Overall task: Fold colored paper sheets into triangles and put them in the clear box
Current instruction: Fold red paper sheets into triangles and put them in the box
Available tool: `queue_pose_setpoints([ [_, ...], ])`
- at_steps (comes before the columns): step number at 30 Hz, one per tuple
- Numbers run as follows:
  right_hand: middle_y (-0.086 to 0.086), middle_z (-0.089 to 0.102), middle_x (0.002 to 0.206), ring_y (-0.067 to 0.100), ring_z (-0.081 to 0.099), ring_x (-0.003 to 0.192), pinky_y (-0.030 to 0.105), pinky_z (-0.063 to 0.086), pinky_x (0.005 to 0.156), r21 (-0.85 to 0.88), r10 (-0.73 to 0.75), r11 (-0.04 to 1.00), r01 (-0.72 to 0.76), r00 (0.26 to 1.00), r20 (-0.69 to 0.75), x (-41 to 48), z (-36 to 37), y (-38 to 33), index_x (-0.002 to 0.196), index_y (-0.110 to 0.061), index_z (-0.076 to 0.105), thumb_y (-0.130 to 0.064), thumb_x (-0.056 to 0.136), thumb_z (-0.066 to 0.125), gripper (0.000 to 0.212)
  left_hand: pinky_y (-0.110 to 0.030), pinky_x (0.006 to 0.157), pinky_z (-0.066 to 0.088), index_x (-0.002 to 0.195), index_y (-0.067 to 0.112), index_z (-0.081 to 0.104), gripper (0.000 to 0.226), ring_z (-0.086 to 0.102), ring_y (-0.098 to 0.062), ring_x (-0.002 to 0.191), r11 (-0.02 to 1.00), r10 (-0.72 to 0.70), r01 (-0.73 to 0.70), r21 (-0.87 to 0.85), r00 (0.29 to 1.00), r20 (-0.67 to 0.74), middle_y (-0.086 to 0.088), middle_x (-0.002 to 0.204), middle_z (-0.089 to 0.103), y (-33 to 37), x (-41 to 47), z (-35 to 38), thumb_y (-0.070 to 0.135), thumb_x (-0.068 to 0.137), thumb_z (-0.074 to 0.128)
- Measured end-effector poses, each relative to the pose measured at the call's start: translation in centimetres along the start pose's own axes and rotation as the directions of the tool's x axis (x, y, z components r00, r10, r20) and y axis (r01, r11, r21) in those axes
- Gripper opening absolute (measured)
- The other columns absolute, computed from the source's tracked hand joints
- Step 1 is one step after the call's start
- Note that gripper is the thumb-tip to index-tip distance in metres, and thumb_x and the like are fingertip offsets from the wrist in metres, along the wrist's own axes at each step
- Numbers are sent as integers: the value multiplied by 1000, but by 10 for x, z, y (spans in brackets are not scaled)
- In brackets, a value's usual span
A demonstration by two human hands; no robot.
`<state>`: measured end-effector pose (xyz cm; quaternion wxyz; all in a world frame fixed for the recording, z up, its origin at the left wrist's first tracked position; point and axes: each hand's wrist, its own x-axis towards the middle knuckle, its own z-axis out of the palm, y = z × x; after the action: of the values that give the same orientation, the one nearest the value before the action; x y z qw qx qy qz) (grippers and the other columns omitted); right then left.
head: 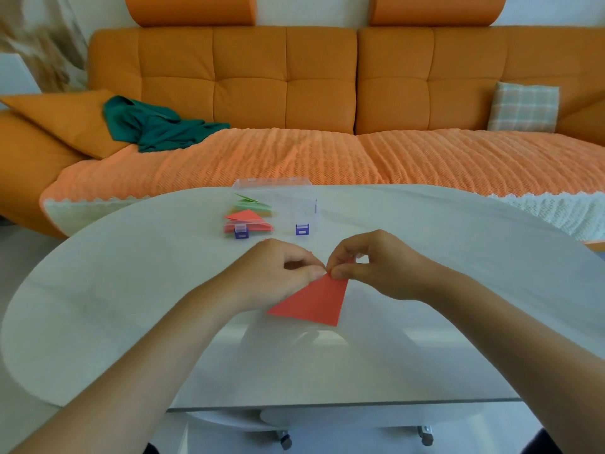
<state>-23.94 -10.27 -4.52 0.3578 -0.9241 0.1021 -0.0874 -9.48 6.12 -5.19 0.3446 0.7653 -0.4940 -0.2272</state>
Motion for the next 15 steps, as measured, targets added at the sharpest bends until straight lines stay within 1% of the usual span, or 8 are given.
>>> queue_pose_setpoints([
  [2,-14,71,85,1,61,83,9,43,75,38,-13,999,15,999,-46,1,1,0,89,-31,72,-18,87,76,13,-13,68,44,92,30,79,10,63,6,75,1000,-3,3,-12,1000,30,19,81,73,0,2,4,27,92,69],
  [4,-13,69,86,4,60,84,12,45,77,49,-11,999,17,993,-116,1,4,2,95,-33,68,-22,86,78,18,-13,69,49,92,27,79,9,66,3,77,997,-34,35,-71,999,10,15,85,75,1,3,6,23,91,70],
  [6,-15,67,95,5,61,89,12,44,80,27,-42,998,48,977,-208,1,7,6,108,-35,62,-26,87,76,27,-17,65,52,90,22,77,7,68,-2,72,976,-123,112,-187,991,-49,8,84,76,0,5,8,19,91,71],
  [8,-18,62,108,4,59,98,8,41,83,-31,-112,994,107,959,-261,-1,10,7,118,-39,56,-20,90,71,37,-22,57,52,90,17,74,6,66,-7,62,934,-232,189,-304,966,-115,1,78,74,-2,6,10,17,92,69],
  [10,-15,57,116,5,55,105,8,38,87,-97,-181,982,161,951,-251,-4,10,5,119,-36,57,-2,87,62,47,-25,56,51,90,13,71,8,64,-10,56,887,-315,228,-402,934,-167,-2,76,72,-4,8,11,16,94,65],
  [12,-12,54,121,6,53,111,13,38,93,-198,-245,958,206,949,-196,-5,9,4,116,-30,62,7,76,55,56,-30,61,49,93,9,69,11,66,-13,56,830,-366,235,-505,914,-175,-5,76,72,-4,9,12,14,97,60],
  [13,-10,53,124,8,52,114,20,40,96,-270,-274,937,223,947,-169,-4,10,5,115,-30,63,7,72,55,57,-32,61,46,97,5,68,12,66,-13,56,802,-380,234,-550,910,-166,-6,76,73,-4,10,12,13,98,58],
  [15,-7,51,132,12,51,117,30,41,97,-399,-303,888,228,943,-138,-2,13,7,113,-33,63,-2,75,65,50,-31,59,38,103,2,66,16,66,-13,54,759,-391,240,-605,911,-130,-4,71,72,-1,10,13,13,99,55],
])
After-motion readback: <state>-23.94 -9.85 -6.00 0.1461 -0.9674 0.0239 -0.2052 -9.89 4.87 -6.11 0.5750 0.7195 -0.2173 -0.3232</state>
